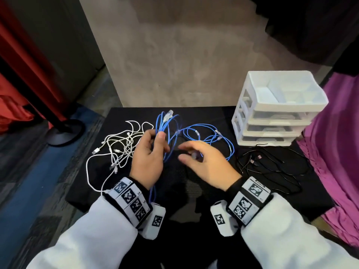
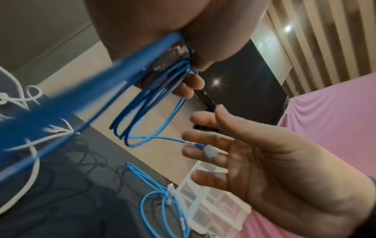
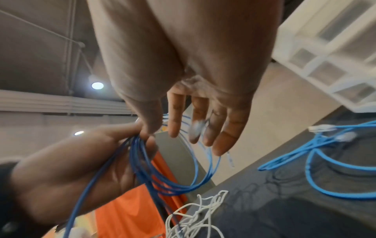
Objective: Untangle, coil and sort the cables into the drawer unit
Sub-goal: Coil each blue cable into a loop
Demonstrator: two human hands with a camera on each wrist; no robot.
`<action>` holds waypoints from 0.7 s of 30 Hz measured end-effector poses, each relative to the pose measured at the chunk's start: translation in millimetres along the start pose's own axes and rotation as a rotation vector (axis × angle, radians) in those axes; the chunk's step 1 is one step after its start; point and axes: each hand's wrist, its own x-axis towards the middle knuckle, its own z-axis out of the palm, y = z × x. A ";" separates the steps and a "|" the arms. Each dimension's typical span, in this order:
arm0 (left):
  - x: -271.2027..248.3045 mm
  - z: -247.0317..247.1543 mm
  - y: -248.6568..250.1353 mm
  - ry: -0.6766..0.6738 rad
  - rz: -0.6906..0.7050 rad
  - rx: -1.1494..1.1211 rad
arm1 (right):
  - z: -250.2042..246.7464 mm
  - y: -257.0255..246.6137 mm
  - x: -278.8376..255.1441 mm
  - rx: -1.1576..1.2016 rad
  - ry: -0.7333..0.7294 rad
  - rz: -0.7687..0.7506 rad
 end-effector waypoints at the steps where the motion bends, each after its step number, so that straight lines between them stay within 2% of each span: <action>1: -0.5 0.2 7.1 -0.027 -0.020 -0.082 | 4.9 -7.2 1.0 0.002 -0.027 -0.016; 4: -1.5 1.0 20.0 -0.109 -0.109 -0.248 | 13.9 -25.1 4.5 0.156 -0.036 -0.021; 8: 1.2 0.7 20.6 -0.163 -0.142 -0.242 | 16.0 -28.0 8.2 0.200 0.051 -0.057; 10: 4.4 -0.1 17.2 -0.159 -0.143 -0.167 | 12.8 -26.6 7.7 0.186 0.089 -0.042; 15: 29.9 -19.5 -8.5 0.011 -0.157 -0.002 | -19.2 -14.8 7.0 0.260 0.259 0.065; 18: 51.1 -49.1 -29.9 0.161 -0.235 0.045 | -66.1 -4.9 8.0 0.397 0.444 0.146; 21: 62.3 -69.0 -34.4 0.202 -0.249 -0.004 | -113.5 0.2 9.4 0.589 0.560 0.181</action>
